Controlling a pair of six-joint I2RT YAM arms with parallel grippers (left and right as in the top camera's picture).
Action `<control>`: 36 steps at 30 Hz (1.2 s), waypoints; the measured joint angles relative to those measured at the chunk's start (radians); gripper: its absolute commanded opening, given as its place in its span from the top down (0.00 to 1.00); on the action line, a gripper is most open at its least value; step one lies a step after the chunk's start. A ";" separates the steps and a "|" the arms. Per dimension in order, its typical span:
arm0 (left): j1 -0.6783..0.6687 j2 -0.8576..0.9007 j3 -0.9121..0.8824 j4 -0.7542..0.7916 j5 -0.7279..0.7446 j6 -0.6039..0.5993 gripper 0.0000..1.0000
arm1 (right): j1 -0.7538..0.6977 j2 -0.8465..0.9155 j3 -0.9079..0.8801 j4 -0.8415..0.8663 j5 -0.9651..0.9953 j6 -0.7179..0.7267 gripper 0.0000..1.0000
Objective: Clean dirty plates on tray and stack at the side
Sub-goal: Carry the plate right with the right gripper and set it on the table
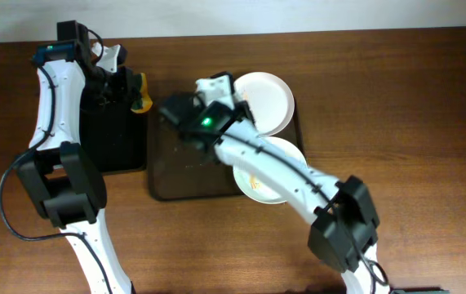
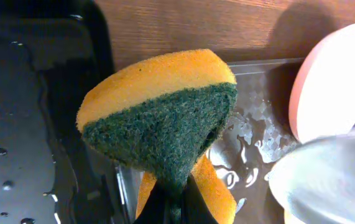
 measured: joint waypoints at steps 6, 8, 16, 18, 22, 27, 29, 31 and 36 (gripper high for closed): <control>-0.057 0.000 0.000 0.018 0.000 0.000 0.99 | -0.416 -0.072 0.000 0.011 -0.610 -0.077 0.96; -0.070 0.000 0.000 0.019 0.000 0.000 0.99 | -0.588 -0.072 0.000 0.005 -0.790 -0.117 0.96; -0.104 0.000 0.000 0.049 0.000 0.000 0.99 | -1.016 -0.073 -0.138 0.012 -0.915 -0.158 0.96; -0.107 0.000 0.000 0.052 0.000 0.000 0.99 | -1.059 -0.074 -0.249 0.095 -0.918 -0.162 0.96; -0.107 0.000 0.000 0.052 -0.001 0.000 0.99 | -1.090 -0.075 -0.437 0.280 -0.927 -0.162 0.96; -0.111 0.000 0.000 0.052 -0.003 0.000 0.99 | -1.119 -0.075 -0.537 0.365 -0.940 -0.162 0.96; -0.113 0.000 0.000 0.053 -0.003 0.000 0.99 | -1.123 -0.075 -0.558 0.364 -0.940 -0.162 0.83; -0.113 0.000 0.000 0.052 -0.003 0.000 0.99 | -1.124 -0.075 -0.559 0.363 -0.932 -0.164 0.61; -0.113 0.000 0.000 0.052 -0.003 0.000 0.99 | -1.124 -0.077 -0.561 0.311 -0.972 -0.166 0.60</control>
